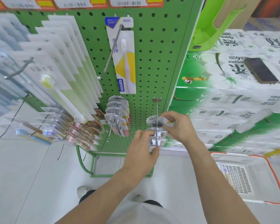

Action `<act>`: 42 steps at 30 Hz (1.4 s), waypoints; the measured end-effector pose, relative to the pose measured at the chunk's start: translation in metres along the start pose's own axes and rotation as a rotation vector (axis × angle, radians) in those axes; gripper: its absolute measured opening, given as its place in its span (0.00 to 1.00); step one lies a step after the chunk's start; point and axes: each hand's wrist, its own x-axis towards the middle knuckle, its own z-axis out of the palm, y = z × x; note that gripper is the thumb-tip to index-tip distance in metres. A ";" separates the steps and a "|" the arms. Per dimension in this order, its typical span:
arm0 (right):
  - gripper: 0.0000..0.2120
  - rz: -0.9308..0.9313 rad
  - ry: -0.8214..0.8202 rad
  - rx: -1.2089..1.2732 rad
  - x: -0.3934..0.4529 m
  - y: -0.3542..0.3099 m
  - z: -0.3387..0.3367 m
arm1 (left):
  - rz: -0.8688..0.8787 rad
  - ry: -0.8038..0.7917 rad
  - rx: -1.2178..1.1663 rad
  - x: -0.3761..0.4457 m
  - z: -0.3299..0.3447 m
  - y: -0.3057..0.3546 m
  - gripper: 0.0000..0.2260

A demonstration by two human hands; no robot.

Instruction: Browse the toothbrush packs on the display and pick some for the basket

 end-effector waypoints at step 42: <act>0.21 0.083 0.020 0.140 0.006 -0.004 0.002 | 0.037 -0.039 -0.014 0.002 -0.004 0.000 0.18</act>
